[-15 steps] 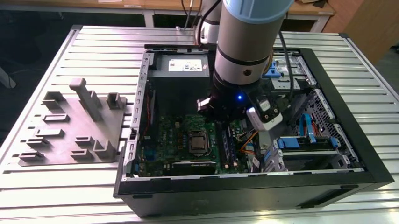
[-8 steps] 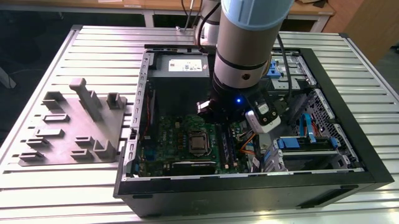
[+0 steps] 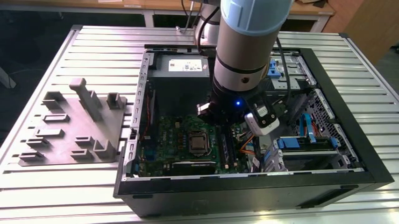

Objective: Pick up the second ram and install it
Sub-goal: 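Insert the second ram into the second slot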

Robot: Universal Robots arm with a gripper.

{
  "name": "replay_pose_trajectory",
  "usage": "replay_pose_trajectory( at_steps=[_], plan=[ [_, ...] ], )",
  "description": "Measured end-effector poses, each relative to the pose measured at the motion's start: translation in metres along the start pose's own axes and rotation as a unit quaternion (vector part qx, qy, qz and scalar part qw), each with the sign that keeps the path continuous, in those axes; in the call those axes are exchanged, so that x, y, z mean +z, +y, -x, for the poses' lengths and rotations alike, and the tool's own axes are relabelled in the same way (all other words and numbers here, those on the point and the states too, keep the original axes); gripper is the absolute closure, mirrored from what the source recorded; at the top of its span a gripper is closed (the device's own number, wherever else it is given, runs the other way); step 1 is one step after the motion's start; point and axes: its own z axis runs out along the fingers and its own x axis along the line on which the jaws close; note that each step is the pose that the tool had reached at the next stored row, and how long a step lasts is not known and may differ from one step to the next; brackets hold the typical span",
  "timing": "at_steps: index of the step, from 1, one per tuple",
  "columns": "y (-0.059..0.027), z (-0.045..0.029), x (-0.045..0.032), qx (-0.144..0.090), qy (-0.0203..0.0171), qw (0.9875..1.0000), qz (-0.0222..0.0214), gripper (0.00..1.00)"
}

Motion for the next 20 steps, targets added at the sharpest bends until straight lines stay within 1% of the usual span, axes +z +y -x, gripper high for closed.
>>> replay_pose_trajectory(
  at_steps=[3,10,14,20],
  plan=[
    [-0.0001,0.0,0.0024,0.0,0.0001,1.0,0.0,0.89],
    [0.0016,0.0007,0.0043,0.0,0.0,1.0,0.0001,0.89],
    [0.0019,0.0025,0.0071,0.0,0.0002,1.0,0.0,0.89],
    [0.002,0.0027,0.0078,0.0,0.0002,1.0,0.0002,0.89]
  ],
)
